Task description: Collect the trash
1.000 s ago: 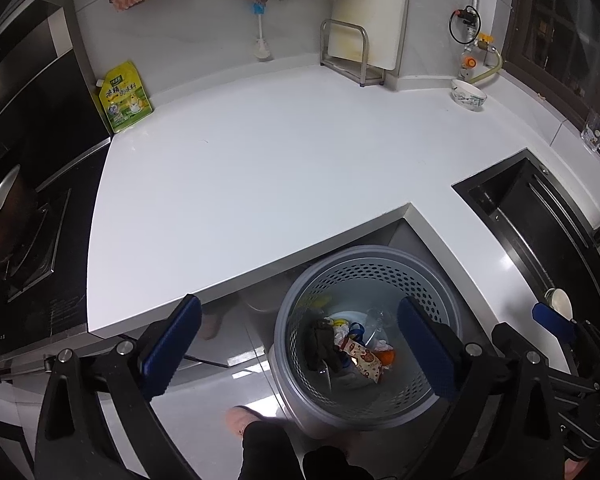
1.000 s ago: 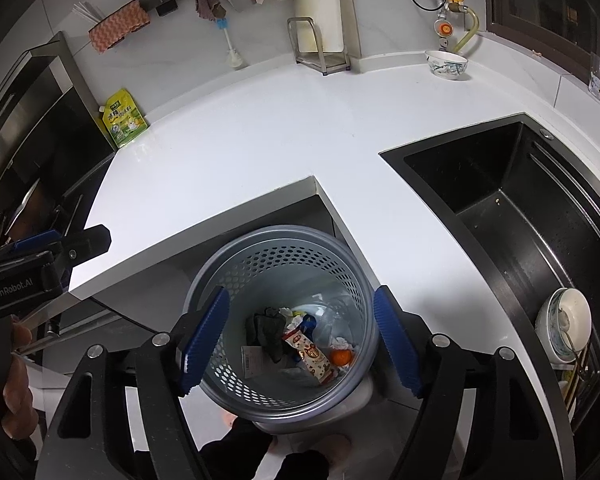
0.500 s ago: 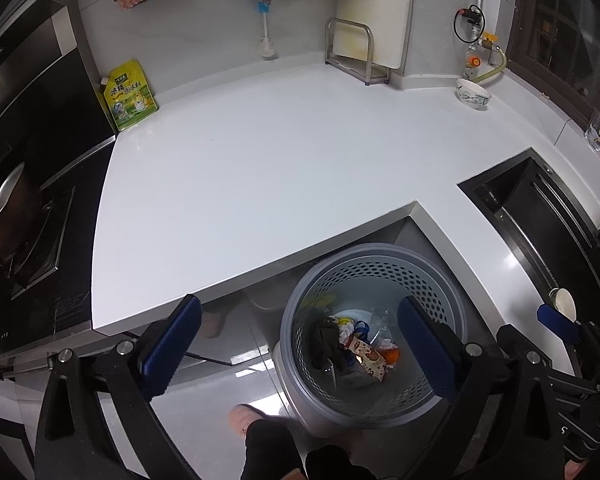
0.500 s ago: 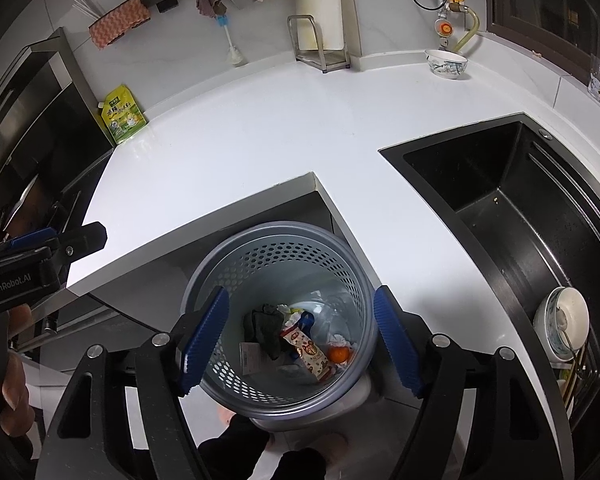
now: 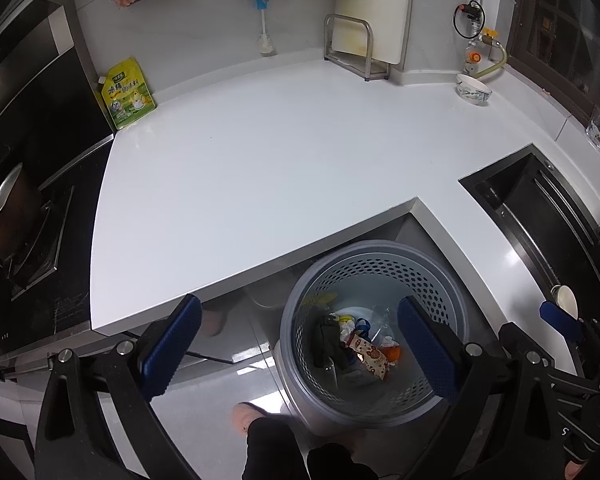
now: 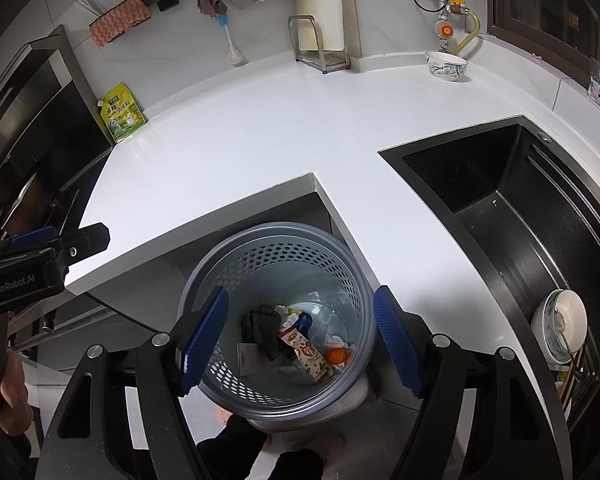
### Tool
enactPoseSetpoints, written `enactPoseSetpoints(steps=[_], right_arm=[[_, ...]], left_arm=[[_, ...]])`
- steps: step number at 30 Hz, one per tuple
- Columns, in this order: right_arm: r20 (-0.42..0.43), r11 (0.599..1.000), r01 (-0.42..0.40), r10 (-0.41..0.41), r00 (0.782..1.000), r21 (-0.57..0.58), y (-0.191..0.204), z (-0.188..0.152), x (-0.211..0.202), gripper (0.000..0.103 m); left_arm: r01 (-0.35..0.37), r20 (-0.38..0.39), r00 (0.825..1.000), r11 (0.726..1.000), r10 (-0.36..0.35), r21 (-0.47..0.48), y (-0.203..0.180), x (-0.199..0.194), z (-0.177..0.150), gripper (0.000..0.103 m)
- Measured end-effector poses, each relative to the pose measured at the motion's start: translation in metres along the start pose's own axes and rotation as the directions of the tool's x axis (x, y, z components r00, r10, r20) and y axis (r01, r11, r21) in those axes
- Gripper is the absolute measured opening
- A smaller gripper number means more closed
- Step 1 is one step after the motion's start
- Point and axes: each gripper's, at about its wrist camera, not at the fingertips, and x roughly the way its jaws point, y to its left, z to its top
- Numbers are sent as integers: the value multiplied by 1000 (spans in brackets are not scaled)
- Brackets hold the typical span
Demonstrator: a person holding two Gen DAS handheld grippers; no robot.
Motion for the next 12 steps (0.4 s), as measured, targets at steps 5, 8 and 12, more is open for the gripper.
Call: enactPoseSetpoints(steps=[5,8,12], right_arm=[[0,1000,-1,1,1000,-1,0,0,1,72],[1,1000,0,0,1000,-3,1,-1,1,72],[2,1000,-1,1,1000,-3,1,0,2,72]], left_arm=[[6,0,1000,1000,-6,-9,1,0,0,96],[6,-5,1000,1000,-6,-17,2,0,0,96],[8,-10,1000,1000,-9,-29,4,1,0,96]])
